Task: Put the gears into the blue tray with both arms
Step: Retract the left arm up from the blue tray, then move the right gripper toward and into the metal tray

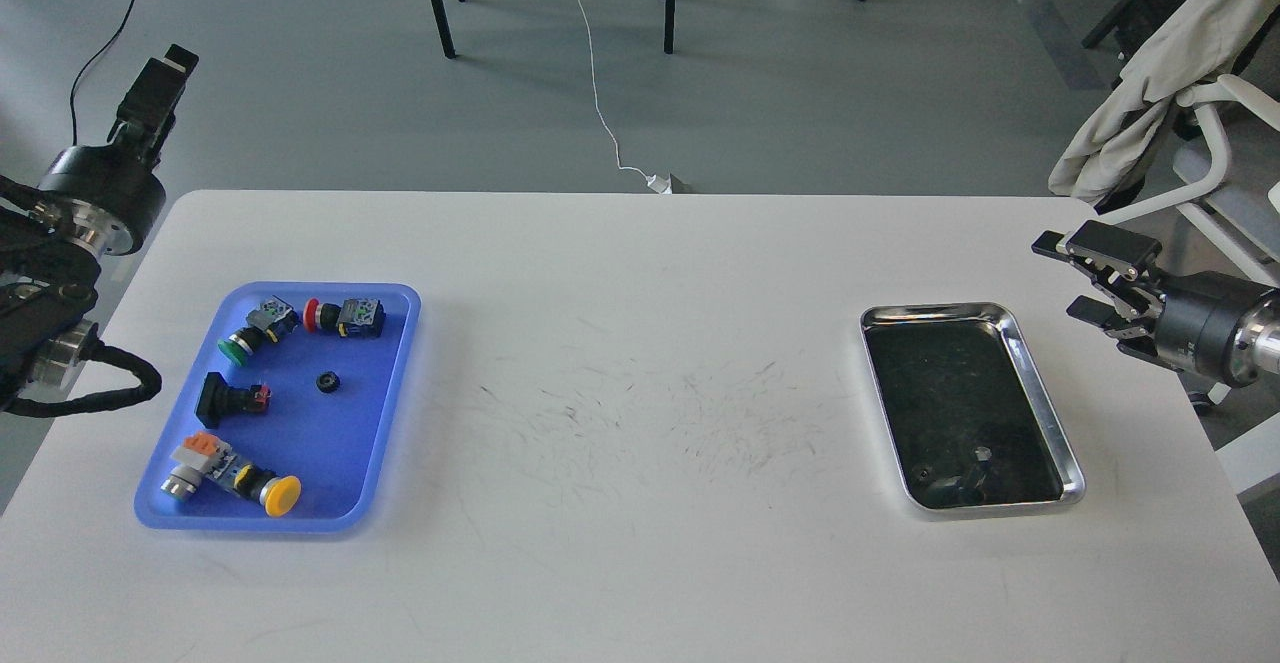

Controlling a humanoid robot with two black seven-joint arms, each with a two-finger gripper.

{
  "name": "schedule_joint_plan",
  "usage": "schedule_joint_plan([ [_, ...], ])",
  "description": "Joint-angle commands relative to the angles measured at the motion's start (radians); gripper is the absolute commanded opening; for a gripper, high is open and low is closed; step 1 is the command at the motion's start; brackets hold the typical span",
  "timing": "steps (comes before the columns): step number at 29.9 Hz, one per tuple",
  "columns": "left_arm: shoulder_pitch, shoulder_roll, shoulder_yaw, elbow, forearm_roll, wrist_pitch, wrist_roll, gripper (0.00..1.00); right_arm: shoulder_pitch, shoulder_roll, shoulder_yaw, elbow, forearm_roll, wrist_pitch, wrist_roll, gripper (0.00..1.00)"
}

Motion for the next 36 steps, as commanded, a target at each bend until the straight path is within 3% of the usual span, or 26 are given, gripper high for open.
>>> schedule_joint_plan([
  [1, -0.001, -0.010, -0.012, 0.043, -0.020, -0.193, 0.000, 0.98, 0.016, -0.003, 0.003, 0.008, -0.071, 0.044, 0.008, 0.98],
  [6, 0.000, -0.033, -0.022, 0.080, -0.092, -0.246, 0.000, 0.98, 0.035, -0.008, 0.001, 0.008, -0.153, 0.107, 0.011, 0.98],
  [13, 0.003, -0.059, -0.074, 0.083, -0.335, -0.436, 0.000, 0.98, 0.059, -0.012, 0.000, 0.006, -0.173, 0.199, 0.020, 0.97],
  [16, 0.006, -0.068, -0.091, 0.083, -0.408, -0.444, 0.000, 0.98, 0.076, -0.012, 0.000, 0.008, -0.188, 0.258, 0.031, 0.97],
  [20, 0.003, -0.059, -0.114, 0.066, -0.465, -0.509, 0.000, 0.98, 0.101, -0.012, -0.002, 0.006, -0.408, 0.269, 0.032, 0.98],
  [21, 0.008, -0.066, -0.132, 0.069, -0.514, -0.534, 0.028, 0.98, 0.104, -0.012, 0.000, 0.008, -0.474, 0.269, 0.035, 0.98],
  [22, 0.014, -0.076, -0.140, 0.077, -0.555, -0.540, 0.086, 0.98, 0.105, -0.012, 0.001, 0.009, -0.543, 0.270, 0.043, 0.98],
  [23, 0.016, -0.085, -0.143, 0.077, -0.579, -0.530, 0.113, 0.98, 0.108, -0.011, 0.001, 0.011, -0.593, 0.270, 0.055, 0.98],
  [32, 0.017, -0.128, -0.155, 0.088, -0.606, -0.514, 0.127, 0.98, 0.159, 0.023, -0.010, 0.037, -0.869, 0.279, 0.115, 0.98],
  [36, 0.016, -0.131, -0.186, 0.088, -0.651, -0.513, 0.131, 0.98, 0.197, 0.032, -0.060, 0.061, -1.007, 0.279, 0.162, 0.98],
])
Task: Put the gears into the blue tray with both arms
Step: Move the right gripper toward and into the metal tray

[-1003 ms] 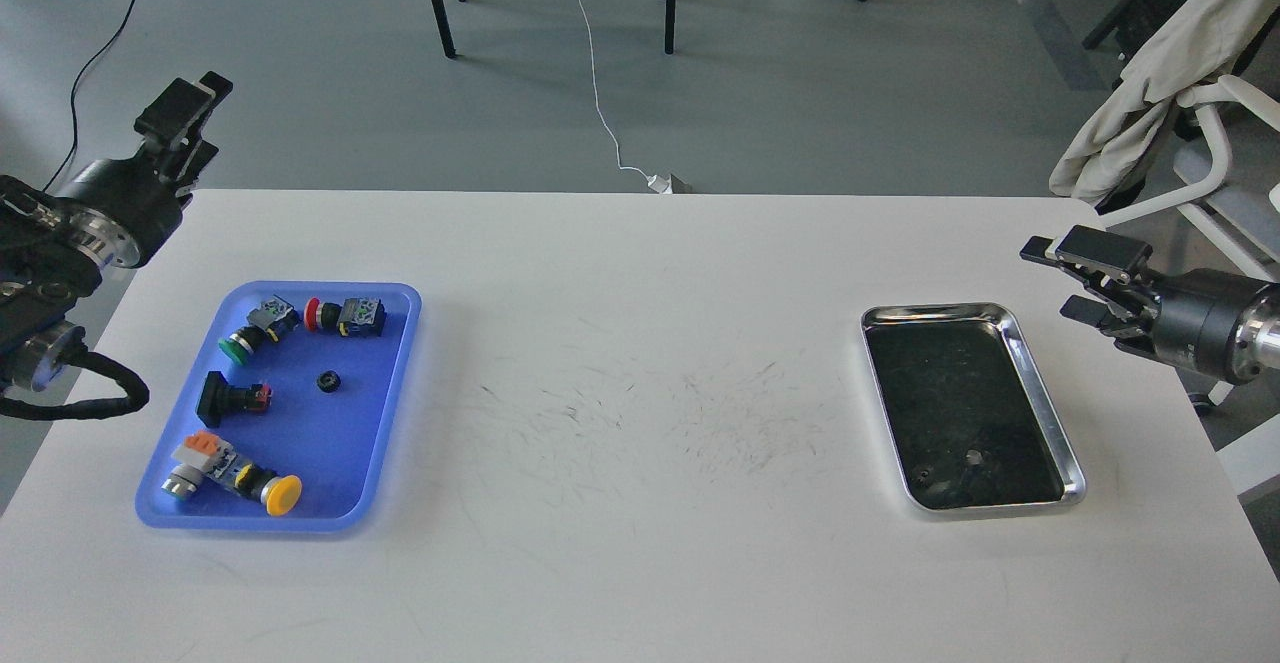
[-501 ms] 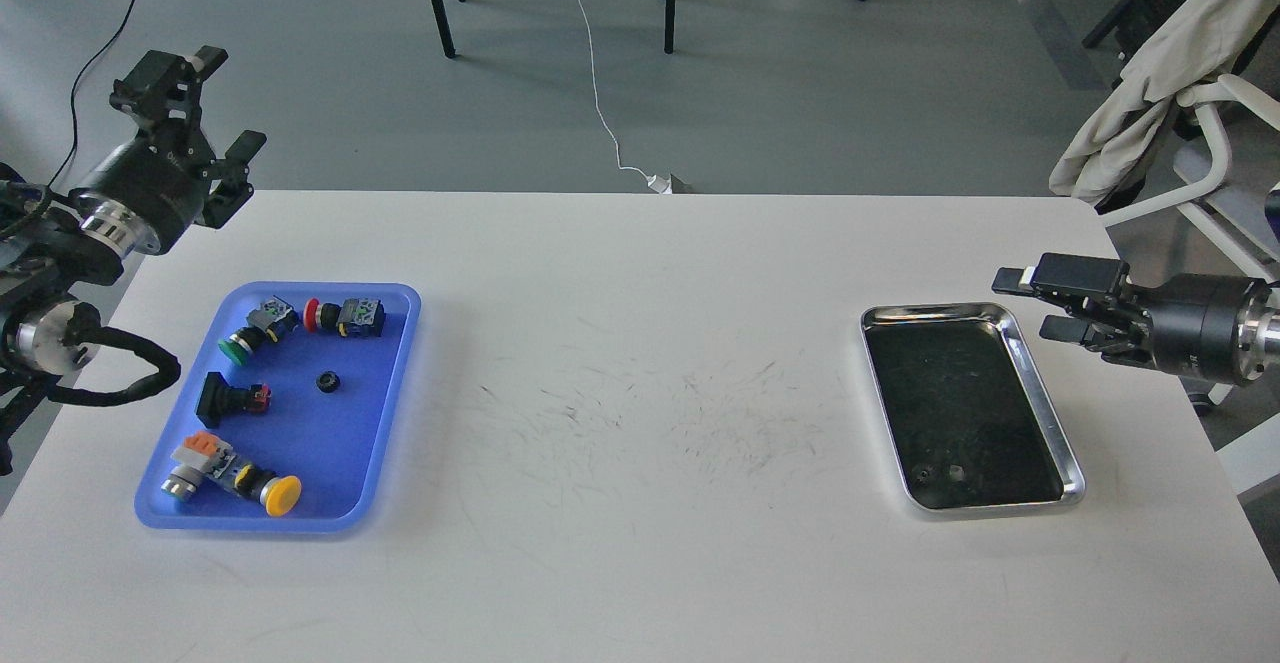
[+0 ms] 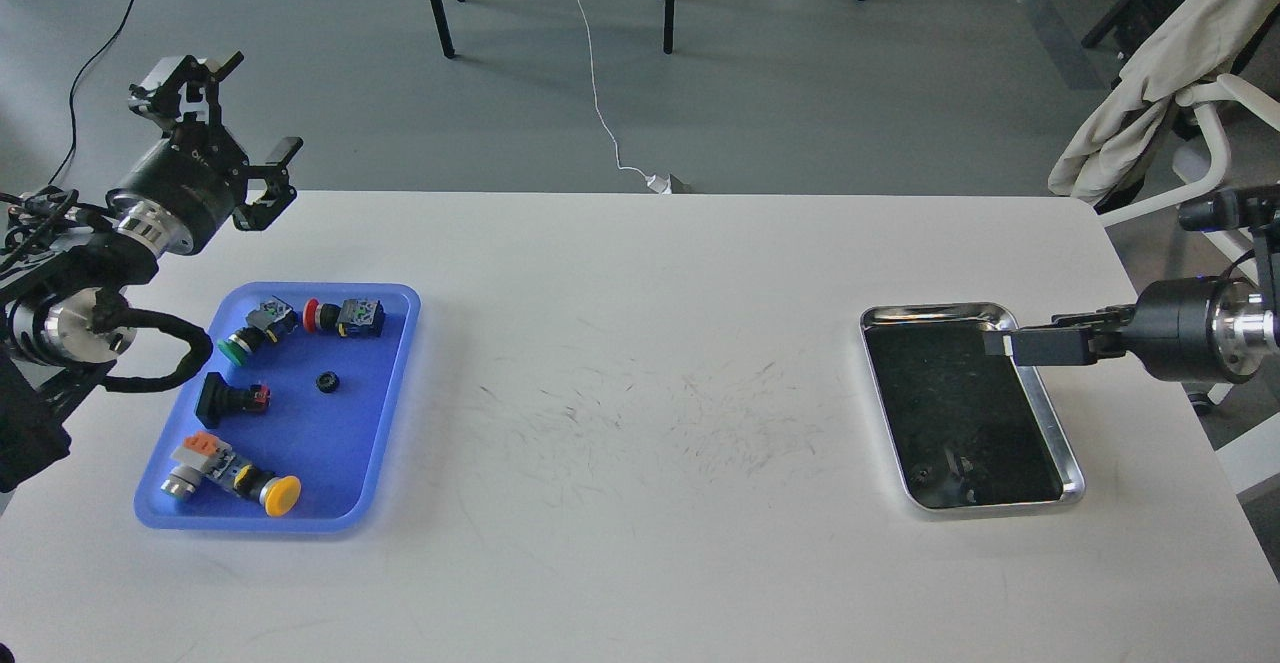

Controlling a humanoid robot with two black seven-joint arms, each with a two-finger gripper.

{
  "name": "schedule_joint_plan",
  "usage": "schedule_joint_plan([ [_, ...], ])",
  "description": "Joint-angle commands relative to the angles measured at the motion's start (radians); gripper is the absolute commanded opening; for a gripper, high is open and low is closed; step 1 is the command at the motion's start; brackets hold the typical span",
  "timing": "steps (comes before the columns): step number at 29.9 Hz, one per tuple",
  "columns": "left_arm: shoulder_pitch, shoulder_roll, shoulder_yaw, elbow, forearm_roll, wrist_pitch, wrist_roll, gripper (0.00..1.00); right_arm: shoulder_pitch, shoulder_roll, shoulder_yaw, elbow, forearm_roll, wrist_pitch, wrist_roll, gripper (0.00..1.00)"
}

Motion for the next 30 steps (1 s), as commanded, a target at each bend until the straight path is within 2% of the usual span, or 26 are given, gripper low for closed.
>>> schedule_joint_plan([
  [1, -0.002, -0.011, -0.016, 0.002, -0.026, 0.006, 0.005, 0.98, 0.045, 0.009, -0.048, 0.023, -0.129, 0.000, 0.045, 0.98],
  [4, 0.002, -0.026, -0.017, 0.003, -0.040, 0.016, 0.010, 0.98, 0.091, 0.029, -0.095, 0.033, -0.171, 0.000, 0.079, 0.97],
  [11, 0.046, -0.029, -0.019, 0.005, -0.046, 0.026, 0.008, 0.98, 0.151, 0.084, -0.212, 0.039, -0.267, 0.000, 0.087, 0.97],
  [16, 0.048, -0.028, -0.025, 0.005, -0.047, 0.026, 0.007, 0.98, 0.194, 0.126, -0.318, 0.026, -0.306, 0.000, 0.136, 0.95],
  [21, 0.049, -0.028, -0.040, 0.006, -0.047, 0.026, 0.007, 0.98, 0.215, 0.162, -0.372, -0.001, -0.315, 0.000, 0.151, 0.95],
  [30, 0.049, -0.026, -0.065, 0.008, -0.047, 0.023, 0.005, 0.98, 0.222, 0.268, -0.395, -0.098, -0.323, 0.000, 0.153, 0.93],
])
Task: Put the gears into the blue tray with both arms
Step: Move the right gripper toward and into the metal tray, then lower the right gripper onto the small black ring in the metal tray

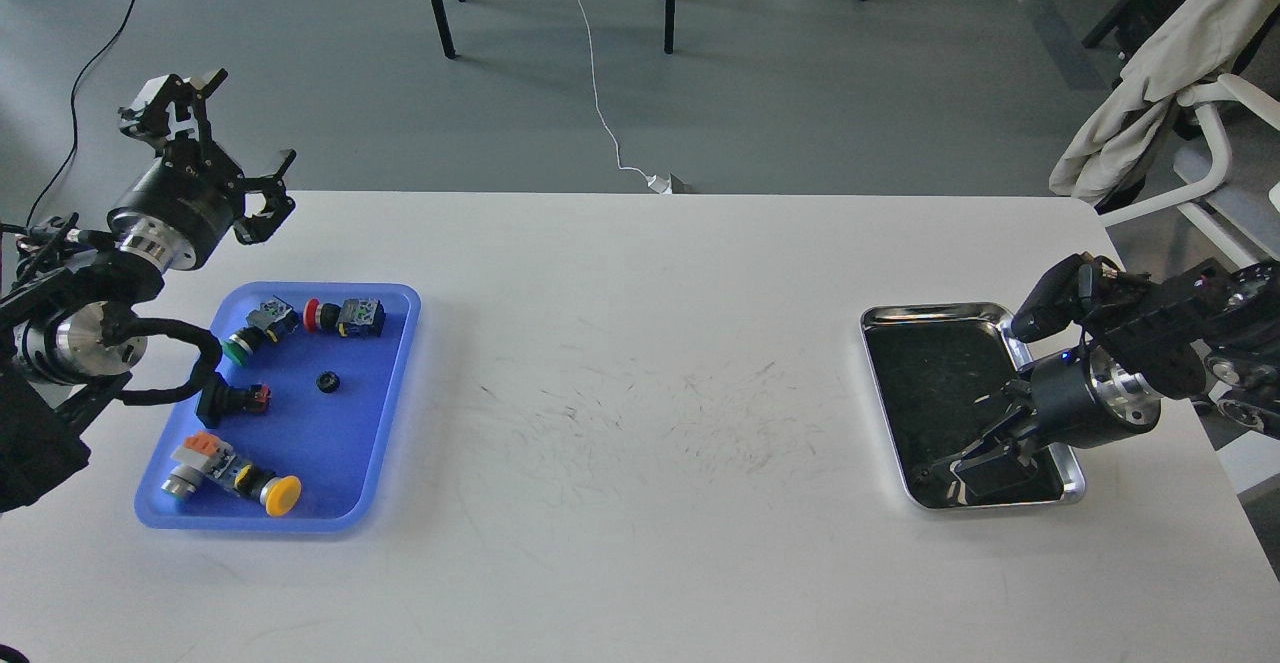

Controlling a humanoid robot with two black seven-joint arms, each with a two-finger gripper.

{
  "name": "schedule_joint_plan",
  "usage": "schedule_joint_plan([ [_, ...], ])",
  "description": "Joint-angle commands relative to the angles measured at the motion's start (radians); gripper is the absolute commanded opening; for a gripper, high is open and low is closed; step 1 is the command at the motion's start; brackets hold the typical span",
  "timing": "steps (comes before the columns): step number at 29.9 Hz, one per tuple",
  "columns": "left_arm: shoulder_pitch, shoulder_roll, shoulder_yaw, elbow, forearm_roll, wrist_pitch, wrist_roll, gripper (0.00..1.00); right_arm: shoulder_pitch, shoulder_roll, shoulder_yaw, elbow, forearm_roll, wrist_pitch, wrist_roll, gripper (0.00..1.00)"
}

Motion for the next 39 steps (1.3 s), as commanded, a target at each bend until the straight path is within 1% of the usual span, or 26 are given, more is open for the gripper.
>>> schedule_joint_plan([
  [1, 0.000, 0.003, -0.009, 0.000, 0.000, 0.000, -0.001, 0.98, 0.006, 0.047, -0.023, -0.046, -0.006, 0.000, 0.001, 0.91],
  [3, 0.002, 0.004, -0.010, 0.000, 0.000, -0.002, -0.001, 0.98, 0.017, 0.064, -0.046, -0.046, -0.006, 0.000, 0.001, 0.89],
  [11, 0.000, 0.006, -0.012, 0.005, 0.000, -0.003, 0.000, 0.98, 0.074, 0.105, -0.148, -0.088, -0.007, 0.000, 0.001, 0.88],
  [22, 0.000, 0.007, -0.013, 0.011, 0.000, -0.005, 0.000, 0.98, 0.088, 0.173, -0.152, -0.088, -0.001, 0.000, 0.001, 0.85],
  [39, 0.000, 0.010, -0.013, 0.013, 0.000, 0.000, 0.000, 0.98, 0.100, 0.174, -0.200, -0.095, -0.003, 0.000, 0.001, 0.86],
])
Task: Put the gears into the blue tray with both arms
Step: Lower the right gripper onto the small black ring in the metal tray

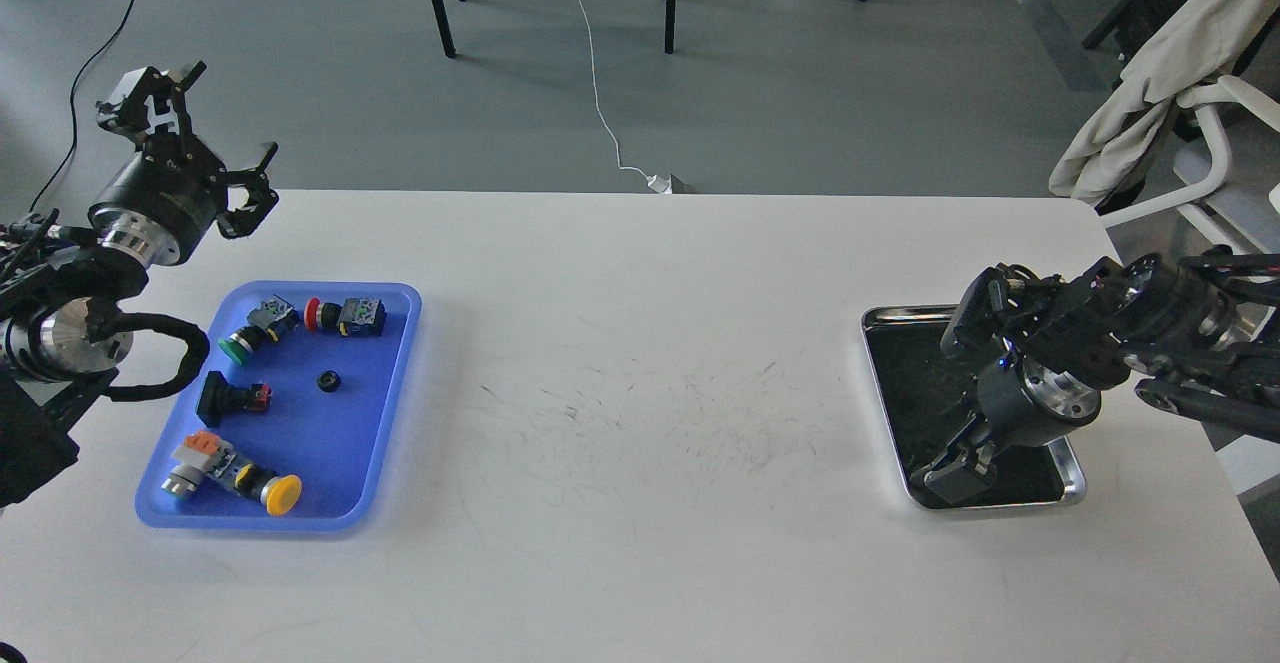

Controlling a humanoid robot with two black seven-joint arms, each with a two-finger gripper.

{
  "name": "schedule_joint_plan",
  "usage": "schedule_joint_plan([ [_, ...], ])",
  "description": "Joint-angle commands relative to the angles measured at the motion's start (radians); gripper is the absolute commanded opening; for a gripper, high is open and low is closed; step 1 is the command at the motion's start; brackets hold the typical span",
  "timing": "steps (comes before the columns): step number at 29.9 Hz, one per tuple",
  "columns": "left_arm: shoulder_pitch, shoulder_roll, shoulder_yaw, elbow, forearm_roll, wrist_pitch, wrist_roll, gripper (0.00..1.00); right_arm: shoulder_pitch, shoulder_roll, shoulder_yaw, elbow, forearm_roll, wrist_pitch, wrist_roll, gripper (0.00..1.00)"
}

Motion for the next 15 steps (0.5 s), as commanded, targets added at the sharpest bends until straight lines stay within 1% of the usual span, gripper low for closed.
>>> schedule_joint_plan([
  [1, 0.000, 0.000, 0.000, 0.001, 0.000, -0.001, 0.000, 0.98, 0.000, 0.000, -0.005, -0.003, 0.001, 0.000, 0.000, 0.86],
  [15, 0.000, 0.002, -0.003, 0.012, 0.000, -0.009, 0.000, 0.98, -0.012, 0.007, -0.005, -0.043, 0.004, 0.000, 0.000, 0.86],
])
